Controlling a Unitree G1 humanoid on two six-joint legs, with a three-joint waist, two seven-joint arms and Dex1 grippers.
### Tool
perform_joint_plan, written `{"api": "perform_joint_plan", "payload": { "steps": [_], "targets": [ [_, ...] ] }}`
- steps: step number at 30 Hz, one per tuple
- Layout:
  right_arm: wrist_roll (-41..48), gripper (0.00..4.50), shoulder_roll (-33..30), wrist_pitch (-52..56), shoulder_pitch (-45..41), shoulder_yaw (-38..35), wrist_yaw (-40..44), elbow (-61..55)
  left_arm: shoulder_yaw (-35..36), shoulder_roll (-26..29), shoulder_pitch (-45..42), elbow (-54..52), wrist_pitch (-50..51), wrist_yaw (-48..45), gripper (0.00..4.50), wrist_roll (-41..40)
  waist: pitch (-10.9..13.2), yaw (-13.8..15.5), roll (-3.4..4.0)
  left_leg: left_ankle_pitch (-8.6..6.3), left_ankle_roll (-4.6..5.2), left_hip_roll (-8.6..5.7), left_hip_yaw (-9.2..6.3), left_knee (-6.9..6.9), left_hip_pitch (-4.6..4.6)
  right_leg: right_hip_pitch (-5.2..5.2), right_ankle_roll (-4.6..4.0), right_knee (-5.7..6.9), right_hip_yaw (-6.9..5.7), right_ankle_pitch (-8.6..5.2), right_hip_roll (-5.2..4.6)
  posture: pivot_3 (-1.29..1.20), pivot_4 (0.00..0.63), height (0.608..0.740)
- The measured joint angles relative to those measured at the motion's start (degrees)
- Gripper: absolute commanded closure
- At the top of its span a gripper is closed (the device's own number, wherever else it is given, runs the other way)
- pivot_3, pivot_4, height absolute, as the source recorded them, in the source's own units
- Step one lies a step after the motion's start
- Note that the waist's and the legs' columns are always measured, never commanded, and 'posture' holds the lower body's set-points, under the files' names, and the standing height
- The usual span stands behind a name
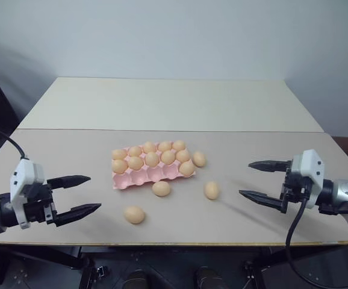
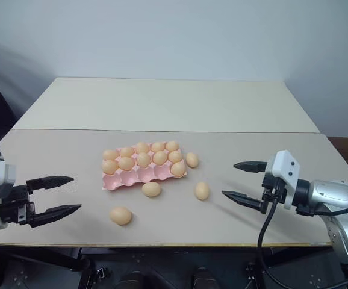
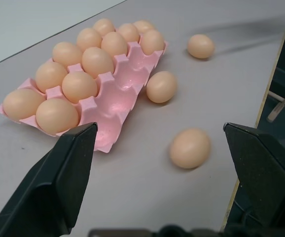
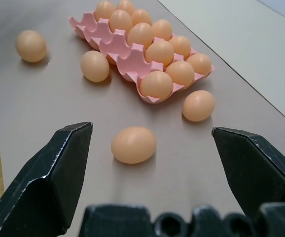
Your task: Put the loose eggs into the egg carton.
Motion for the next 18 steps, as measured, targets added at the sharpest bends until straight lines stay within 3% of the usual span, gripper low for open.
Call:
{"api": "perform_joint_plan", "payload": {
  "steps": [6,18],
  "targets": [
    [0.01,0.0,0.0,0.0,0.01,0.0,-0.03,-0.01,-0.01,-0.07,-2.88,0.09,3.01,3.2,0.03,-2.06,0.0,0.04,0.0,0.0,0.0,0.0,0.0,0.0,0.01,0.01,0.0,0.01,0.0,0.0,0.0,0.0,0.15,0.74],
    [-0.1,0.0,-0.36,0.0,0.01,0.0,0.02,0.01,-0.17,0.09,-2.86,0.08,2.06,1.18,0.03,-1.47,0.0,0.0,0.0,0.0,0.0,0.0,0.0,0.0,0.0,-0.01,0.0,0.0,0.0,0.0,0.0,0.0,0.15,0.74]
  ]
}}
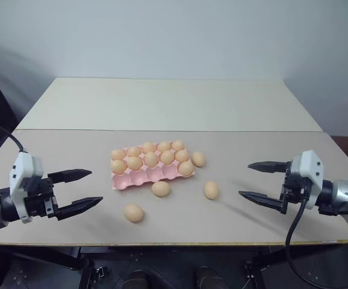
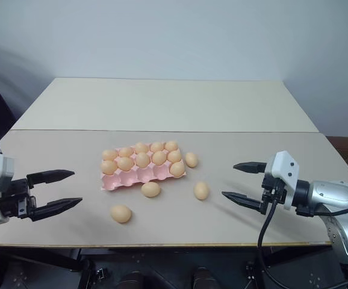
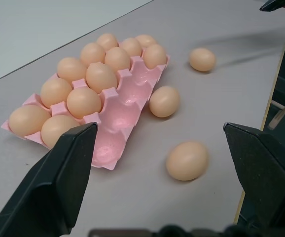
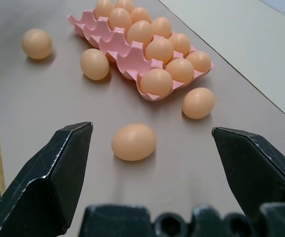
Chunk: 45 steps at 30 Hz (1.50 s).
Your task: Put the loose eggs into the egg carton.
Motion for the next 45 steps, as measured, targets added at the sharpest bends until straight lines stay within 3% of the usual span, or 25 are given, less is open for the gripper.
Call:
{"api": "perform_joint_plan", "payload": {
  "steps": [13,18,22,29,32,36,42,45],
  "targets": [
    [-1.69,0.0,-0.64,0.43,-2.8,3.78,-0.98,0.04,-2.3,-0.02,-0.77,0.0,-0.06,-1.05,0.03,-0.38,0.0,0.0,0.0,0.0,0.0,0.0,0.0,0.01,0.0,0.0,0.0,0.01,0.0,0.0,0.0,0.0,0.15,0.74],
    [-6.29,0.0,2.24,0.09,-5.87,11.71,-1.53,0.46,-3.88,-0.05,-2.1,0.1,-0.56,-1.51,0.03,-0.45,0.0,-0.16,0.0,0.0,0.0,0.0,0.0,0.0,0.01,-0.02,0.0,0.02,0.0,0.0,0.01,0.0,0.15,0.74],
    [-13.2,0.0,7.28,-1.54,-11.32,19.29,-4.27,6.69,-5.08,-0.16,-2.98,0.19,-0.72,-1.58,0.03,-0.47,0.0,-0.27,0.0,0.0,0.0,0.0,0.01,0.02,-0.02,-0.04,-0.01,0.02,0.0,0.0,0.01,0.0,0.15,0.74],
    [-20.65,0.0,12.29,-5.96,-16.37,26.19,-4.51,16.7,-5.48,-0.19,-3.04,0.02,-0.73,-1.81,0.03,-0.49,0.0,-0.02,0.0,0.0,0.0,0.0,0.01,0.02,-0.08,-0.09,-0.01,0.02,-0.02,0.01,0.0,0.0,0.15,0.74],
    [-22.75,0.56,13.86,-6.86,-17.62,28.04,-4.7,19.71,-5.47,-0.22,-2.79,-0.08,-0.73,-1.77,0.0,-0.5,0.0,0.0,0.0,0.0,0.0,0.0,0.01,0.02,-0.06,-0.08,-0.01,0.05,-0.02,0.01,0.0,0.0,0.15,0.74],
    [-24.81,1.77,15.3,-7.42,-18.39,28.69,-5.85,21.88,-5.45,-0.23,-2.47,-0.19,-0.72,-1.61,0.0,-0.51,0.0,-0.01,0.0,0.0,0.0,0.0,0.01,0.0,-0.06,-0.09,-0.01,0.03,-0.02,0.01,0.01,0.0,0.15,0.74],
    [-24.32,1.89,15.5,-7.48,-19.03,27.2,-5.87,18.97,-5.23,-0.23,-2.01,-0.58,-0.72,-1.17,0.0,-0.51,0.0,-0.01,0.01,0.0,0.0,0.0,0.0,0.01,-0.06,-0.1,-0.01,0.07,-0.01,0.01,0.01,0.0,0.15,0.74],
    [-22.32,1.89,18.44,-5.5,-23.67,26.06,-6.87,14.94,-5.18,-0.23,-1.97,-0.7,-0.72,-0.95,0.0,-0.51,0.01,-0.84,0.01,0.0,0.0,0.03,0.0,0.01,-0.03,-0.1,-0.02,0.12,0.0,0.01,0.04,0.0,0.15,0.74]
  ]
}}
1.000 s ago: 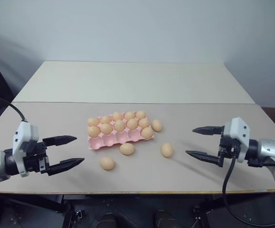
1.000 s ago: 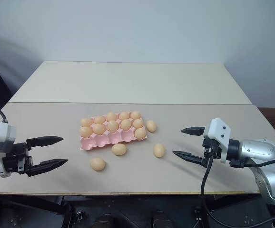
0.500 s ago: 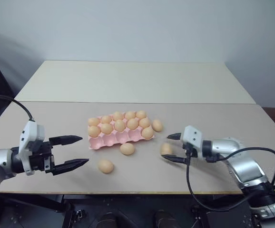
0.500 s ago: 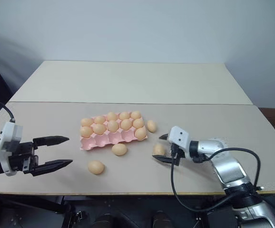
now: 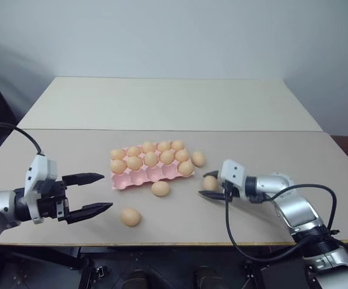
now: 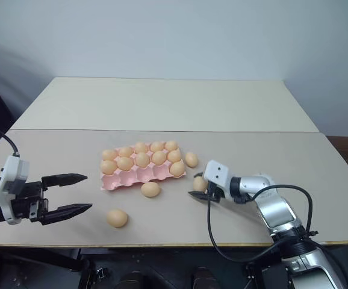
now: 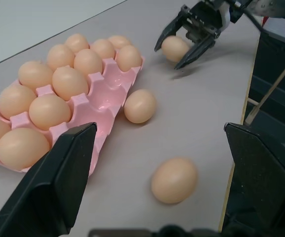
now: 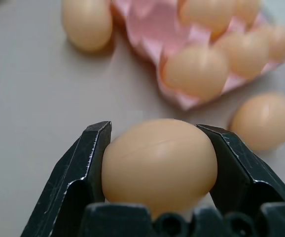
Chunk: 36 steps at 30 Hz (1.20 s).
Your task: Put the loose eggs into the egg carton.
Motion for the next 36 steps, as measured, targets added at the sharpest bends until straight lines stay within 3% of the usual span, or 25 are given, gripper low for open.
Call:
{"api": "perform_joint_plan", "payload": {
  "steps": [4,11,16,21,22,29,36],
  "targets": [
    [0.18,1.89,4.24,0.8,-4.98,1.33,-1.37,-0.87,0.0,-0.03,-0.19,-0.49,-0.03,0.06,0.0,0.0,0.0,-0.41,0.0,0.0,0.0,0.0,-0.03,-0.01,-0.03,0.02,0.0,-0.06,-0.03,0.0,-0.02,0.0,0.15,0.74],
    [-5.54,1.89,14.12,-0.91,-10.93,6.5,-5.72,12.03,-0.01,-0.52,-0.23,-0.63,-0.04,0.33,0.0,0.0,0.0,-0.73,0.0,0.0,-0.01,0.0,-0.02,-0.01,-0.06,-0.08,-0.03,0.04,-0.03,0.0,-0.01,0.0,0.15,0.74],
    [-8.03,1.89,17.89,-2.56,-13.22,7.99,-7.93,17.62,0.27,-0.73,0.73,-0.87,-0.04,0.7,0.0,0.0,0.01,-0.83,0.01,0.0,-0.01,0.0,-0.02,-0.01,-0.08,-0.08,-0.03,0.01,-0.04,0.0,-0.02,0.0,0.15,0.74],
    [-9.83,0.34,19.41,-2.89,-13.25,8.17,-9.84,20.37,0.87,-0.83,2.23,-1.92,-0.04,1.27,0.0,-0.02,0.01,-0.8,0.02,0.01,-0.02,0.01,-0.03,0.0,-0.08,-0.08,-0.03,0.06,-0.05,0.0,-0.02,0.0,0.15,0.74],
    [-10.12,0.01,19.49,-2.9,-13.25,8.17,-10.17,20.39,0.91,-0.83,2.3,-2.04,-0.04,1.3,0.0,-0.04,0.01,-0.81,0.02,0.01,-0.02,0.01,-0.03,-0.01,-0.08,-0.09,-0.03,0.06,-0.05,0.0,-0.02,0.0,0.15,0.74],
    [-8.19,0.01,18.13,-2.09,-11.29,6.69,-9.3,13.9,1.03,-0.81,2.24,-2.18,-0.03,1.39,0.0,-0.09,0.02,-0.79,0.03,0.01,-0.02,0.01,-0.03,-0.03,-0.09,-0.1,-0.03,0.04,-0.05,-0.01,-0.02,0.0,0.15,0.74],
    [3.89,0.01,5.52,4.77,-0.91,-4.2,-2.04,-5.15,2.24,-0.35,0.65,1.06,-0.25,0.76,0.0,0.02,0.02,0.13,0.02,0.01,-0.01,0.01,-0.06,-0.02,-0.14,-0.05,-0.03,-0.07,-0.11,-0.01,-0.04,0.0,0.15,0.74]
  ]
}}
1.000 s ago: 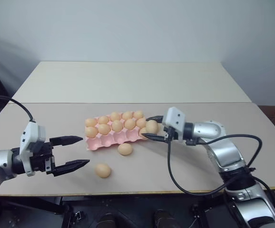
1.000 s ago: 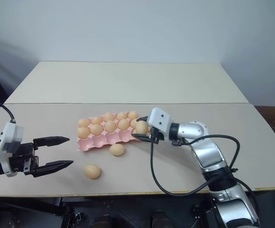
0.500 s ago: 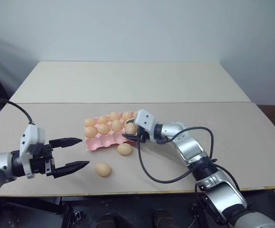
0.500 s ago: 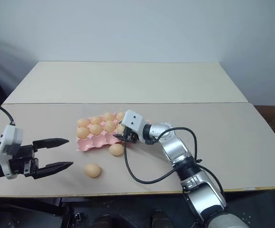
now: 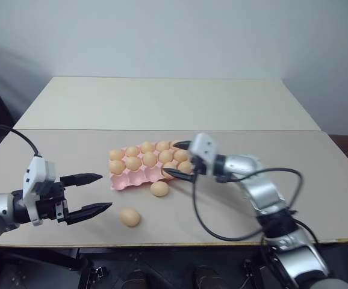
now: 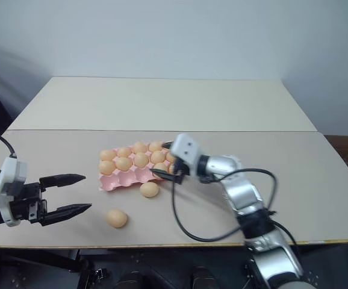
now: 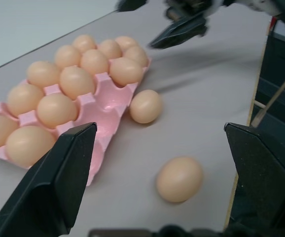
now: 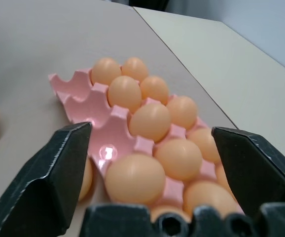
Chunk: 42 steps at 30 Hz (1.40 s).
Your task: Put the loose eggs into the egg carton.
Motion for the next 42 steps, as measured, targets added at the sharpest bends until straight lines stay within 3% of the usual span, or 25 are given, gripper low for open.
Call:
{"api": "perform_joint_plan", "payload": {
  "steps": [4,9,13,22,28,33,42],
  "targets": [
    [6.95,0.01,-9.63,4.37,7.6,-7.42,4.23,-7.18,0.2,0.86,-1.54,2.16,-0.75,-1.4,0.0,0.19,0.0,0.0,0.0,0.0,0.0,0.0,0.02,-0.04,0.06,0.02,-0.01,-0.01,0.03,-0.01,0.01,0.0,0.15,0.74],
    [12.4,0.01,-20.73,5.92,17.74,-18.16,10.75,-8.18,-0.08,1.22,-2.54,5.22,-1.4,-2.8,0.0,1.25,0.01,-0.11,-0.01,-0.01,0.01,-0.01,0.03,-0.05,0.09,0.07,0.0,-0.05,0.05,-0.02,0.01,0.0,0.15,0.74],
    [12.52,0.01,-23.82,4.6,21.82,-22.13,12.73,-5.3,-0.16,1.25,-2.73,6.15,-1.57,-3.44,0.0,2.03,0.01,-0.79,-0.02,-0.01,0.01,-0.01,0.04,-0.04,0.18,0.13,0.0,-0.02,0.09,-0.02,0.02,0.0,0.15,0.74],
    [12.83,0.01,-24.12,3.63,21.95,-22.3,12.65,-4.21,-0.17,1.24,-3.14,7.01,-1.89,-3.97,0.0,2.23,0.01,-0.75,-0.01,-0.01,0.01,-0.01,0.05,-0.04,0.13,0.1,0.01,-0.04,0.1,-0.02,0.01,0.0,0.15,0.74],
    [12.42,0.01,-23.53,1.98,18.69,-20.07,12.44,-3.32,-0.15,1.24,-3.11,7.05,-1.9,-3.98,0.0,2.27,0.01,-0.87,-0.01,-0.01,0.01,-0.01,0.05,-0.04,0.14,0.09,0.01,-0.03,0.1,-0.02,0.02,0.0,0.15,0.74],
    [5.36,0.01,-18.93,-4.36,9.58,-10.34,10.68,3.17,-0.61,1.23,-3.79,6.93,-1.9,-3.82,0.0,2.24,0.01,-0.99,-0.01,-0.01,0.01,-0.01,0.06,-0.04,0.16,0.07,0.0,0.02,0.11,-0.02,0.02,0.0,0.15,0.74],
    [-12.72,0.01,-8.79,-21.34,-8.55,4.73,5.52,31.67,-1.96,1.03,-4.84,6.7,-1.93,-3.22,0.0,2.24,0.02,-0.83,0.01,0.0,0.01,-0.01,0.07,-0.05,0.01,-0.04,-0.01,-0.03,0.07,-0.01,0.01,0.0,0.15,0.74]
  ]
}}
